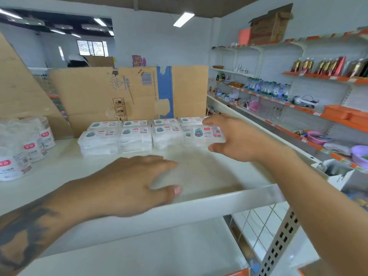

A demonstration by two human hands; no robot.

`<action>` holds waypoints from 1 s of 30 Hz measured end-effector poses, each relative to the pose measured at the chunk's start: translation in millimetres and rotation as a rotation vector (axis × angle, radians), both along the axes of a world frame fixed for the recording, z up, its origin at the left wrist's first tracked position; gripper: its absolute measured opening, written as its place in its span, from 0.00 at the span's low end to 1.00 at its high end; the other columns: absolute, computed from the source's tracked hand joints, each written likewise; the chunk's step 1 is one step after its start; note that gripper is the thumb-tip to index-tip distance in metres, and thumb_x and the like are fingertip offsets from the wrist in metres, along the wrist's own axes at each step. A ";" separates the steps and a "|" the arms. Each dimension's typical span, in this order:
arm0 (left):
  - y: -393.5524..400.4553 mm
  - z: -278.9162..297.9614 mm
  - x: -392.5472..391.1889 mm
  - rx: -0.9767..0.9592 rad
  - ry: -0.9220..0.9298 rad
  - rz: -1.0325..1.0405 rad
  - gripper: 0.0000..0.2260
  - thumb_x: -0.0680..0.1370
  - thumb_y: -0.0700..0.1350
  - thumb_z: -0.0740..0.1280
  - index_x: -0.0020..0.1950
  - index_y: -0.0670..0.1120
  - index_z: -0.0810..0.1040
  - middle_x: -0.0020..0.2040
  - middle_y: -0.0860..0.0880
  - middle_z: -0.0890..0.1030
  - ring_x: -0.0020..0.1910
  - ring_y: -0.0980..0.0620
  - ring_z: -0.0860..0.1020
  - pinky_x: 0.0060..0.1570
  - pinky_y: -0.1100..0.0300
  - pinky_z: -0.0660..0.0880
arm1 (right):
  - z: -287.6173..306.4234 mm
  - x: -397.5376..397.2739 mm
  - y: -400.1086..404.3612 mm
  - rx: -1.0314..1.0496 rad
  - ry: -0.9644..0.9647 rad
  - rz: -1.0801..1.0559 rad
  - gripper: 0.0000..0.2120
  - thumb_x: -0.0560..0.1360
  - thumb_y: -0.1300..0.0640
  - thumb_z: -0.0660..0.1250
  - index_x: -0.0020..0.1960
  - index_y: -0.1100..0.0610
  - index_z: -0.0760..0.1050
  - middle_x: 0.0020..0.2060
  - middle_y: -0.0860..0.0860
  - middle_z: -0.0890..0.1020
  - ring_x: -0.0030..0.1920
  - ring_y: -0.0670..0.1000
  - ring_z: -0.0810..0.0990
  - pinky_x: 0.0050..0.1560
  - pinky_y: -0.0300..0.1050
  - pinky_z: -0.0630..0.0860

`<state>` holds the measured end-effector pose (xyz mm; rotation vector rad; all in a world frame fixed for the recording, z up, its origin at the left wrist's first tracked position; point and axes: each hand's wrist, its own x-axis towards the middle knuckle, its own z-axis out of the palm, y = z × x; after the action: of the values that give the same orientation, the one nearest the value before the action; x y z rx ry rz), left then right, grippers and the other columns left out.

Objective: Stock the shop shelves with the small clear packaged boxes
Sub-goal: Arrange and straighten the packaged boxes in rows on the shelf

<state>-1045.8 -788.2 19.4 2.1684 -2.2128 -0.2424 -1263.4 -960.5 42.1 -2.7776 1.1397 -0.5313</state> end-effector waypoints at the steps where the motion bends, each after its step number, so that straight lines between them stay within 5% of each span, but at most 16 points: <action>1: 5.4 -5.6 -0.7 0.056 -0.002 0.006 0.33 0.73 0.77 0.46 0.79 0.72 0.50 0.82 0.65 0.50 0.81 0.60 0.49 0.78 0.58 0.50 | -0.6 1.3 -5.5 0.040 -0.003 -0.011 0.32 0.74 0.53 0.76 0.75 0.49 0.68 0.70 0.47 0.74 0.68 0.51 0.73 0.60 0.37 0.66; 4: 12.3 -18.6 2.5 0.118 0.085 0.024 0.36 0.65 0.83 0.35 0.74 0.79 0.43 0.82 0.67 0.41 0.81 0.62 0.38 0.80 0.50 0.40 | -3.3 9.0 -22.4 0.122 -0.013 -0.050 0.29 0.74 0.55 0.76 0.71 0.46 0.70 0.67 0.47 0.76 0.64 0.52 0.75 0.59 0.45 0.71; 8: 10.5 -22.8 4.3 0.150 0.105 0.020 0.36 0.64 0.83 0.35 0.72 0.82 0.40 0.80 0.69 0.38 0.79 0.63 0.34 0.79 0.47 0.35 | -8.8 21.8 -38.3 0.174 -0.044 -0.043 0.23 0.76 0.55 0.74 0.67 0.44 0.71 0.68 0.47 0.75 0.66 0.52 0.74 0.62 0.48 0.72; 13: 10.5 -23.2 3.0 0.137 0.119 0.036 0.35 0.67 0.80 0.40 0.75 0.79 0.44 0.81 0.68 0.41 0.80 0.62 0.36 0.79 0.46 0.35 | -17.6 31.6 -43.1 0.117 -0.066 -0.023 0.20 0.80 0.58 0.69 0.70 0.47 0.74 0.69 0.49 0.75 0.67 0.48 0.73 0.60 0.38 0.65; 26: 10.7 -25.8 1.8 0.019 0.186 0.081 0.36 0.66 0.82 0.47 0.75 0.78 0.56 0.81 0.67 0.52 0.80 0.67 0.45 0.80 0.49 0.43 | -29.9 44.8 -45.0 0.074 -0.009 -0.065 0.23 0.82 0.58 0.62 0.76 0.51 0.65 0.72 0.59 0.69 0.70 0.61 0.70 0.67 0.49 0.68; 30: 12.6 -25.3 0.4 -0.069 0.243 0.096 0.32 0.71 0.80 0.57 0.74 0.74 0.64 0.80 0.66 0.59 0.79 0.67 0.53 0.80 0.55 0.49 | -28.2 45.4 -36.0 0.098 0.031 -0.086 0.31 0.80 0.57 0.63 0.80 0.48 0.58 0.78 0.56 0.62 0.75 0.64 0.64 0.72 0.56 0.67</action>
<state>-1045.4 -775.6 -5.9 2.0776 -1.9541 -0.3958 -1218.0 -996.4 13.8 -2.6729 1.2612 -0.4287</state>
